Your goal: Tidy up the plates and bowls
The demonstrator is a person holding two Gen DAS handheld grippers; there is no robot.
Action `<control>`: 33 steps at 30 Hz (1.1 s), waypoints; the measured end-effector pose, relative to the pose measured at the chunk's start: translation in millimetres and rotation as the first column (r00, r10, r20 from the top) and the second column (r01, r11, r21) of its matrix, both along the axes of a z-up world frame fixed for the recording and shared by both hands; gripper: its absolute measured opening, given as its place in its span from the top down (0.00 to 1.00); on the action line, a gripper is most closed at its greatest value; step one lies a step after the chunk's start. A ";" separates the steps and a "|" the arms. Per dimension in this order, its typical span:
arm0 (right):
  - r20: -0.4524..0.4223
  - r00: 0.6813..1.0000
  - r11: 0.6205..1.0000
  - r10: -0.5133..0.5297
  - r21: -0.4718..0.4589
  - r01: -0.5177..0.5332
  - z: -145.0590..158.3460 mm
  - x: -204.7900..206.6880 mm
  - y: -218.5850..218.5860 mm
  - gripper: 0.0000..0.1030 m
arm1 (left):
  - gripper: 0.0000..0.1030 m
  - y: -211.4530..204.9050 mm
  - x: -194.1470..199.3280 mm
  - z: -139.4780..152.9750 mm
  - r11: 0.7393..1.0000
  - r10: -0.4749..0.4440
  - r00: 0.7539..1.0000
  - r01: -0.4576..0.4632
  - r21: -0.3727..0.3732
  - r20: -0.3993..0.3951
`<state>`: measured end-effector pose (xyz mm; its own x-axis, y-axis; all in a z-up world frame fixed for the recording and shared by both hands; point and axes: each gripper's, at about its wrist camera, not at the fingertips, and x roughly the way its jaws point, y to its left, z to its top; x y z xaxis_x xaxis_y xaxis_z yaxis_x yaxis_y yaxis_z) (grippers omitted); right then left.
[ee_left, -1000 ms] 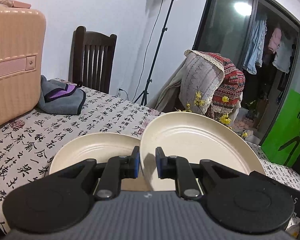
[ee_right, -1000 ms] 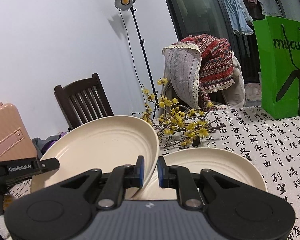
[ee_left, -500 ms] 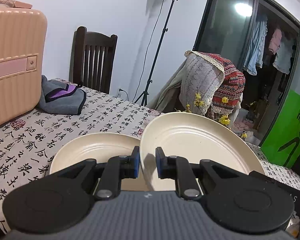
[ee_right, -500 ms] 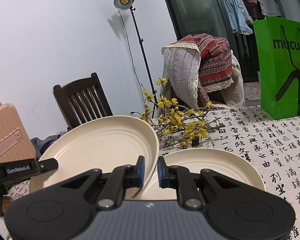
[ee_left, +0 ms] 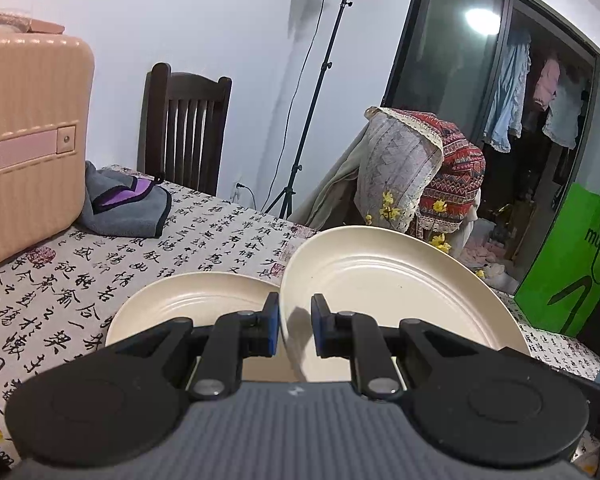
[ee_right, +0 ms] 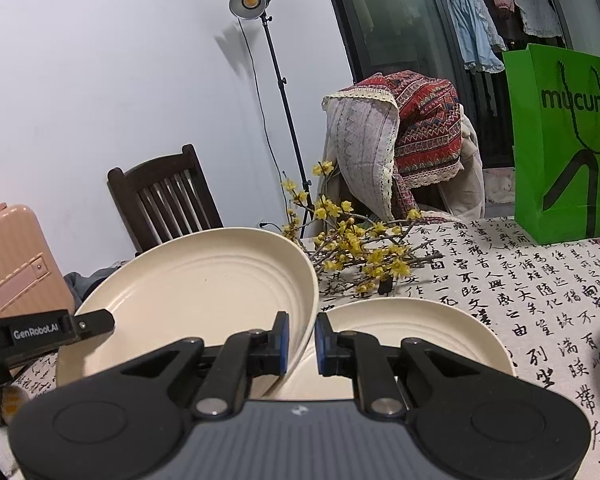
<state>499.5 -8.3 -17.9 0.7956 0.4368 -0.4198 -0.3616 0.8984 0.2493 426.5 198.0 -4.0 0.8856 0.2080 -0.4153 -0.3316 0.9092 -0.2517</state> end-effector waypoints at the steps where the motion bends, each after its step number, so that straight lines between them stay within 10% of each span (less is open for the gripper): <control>1: 0.001 1.000 1.000 -0.001 -0.002 0.001 0.8 -1.4 -0.7 0.87 | 0.84 -1.0 -1.2 1.2 1.000 -0.001 1.000 0.001 0.002 0.001; 33: 0.030 0.998 0.998 -0.062 -0.001 0.062 27.9 -57.8 -37.1 0.87 | 0.84 -33.9 -43.3 26.7 0.998 -0.055 0.998 0.054 0.011 0.017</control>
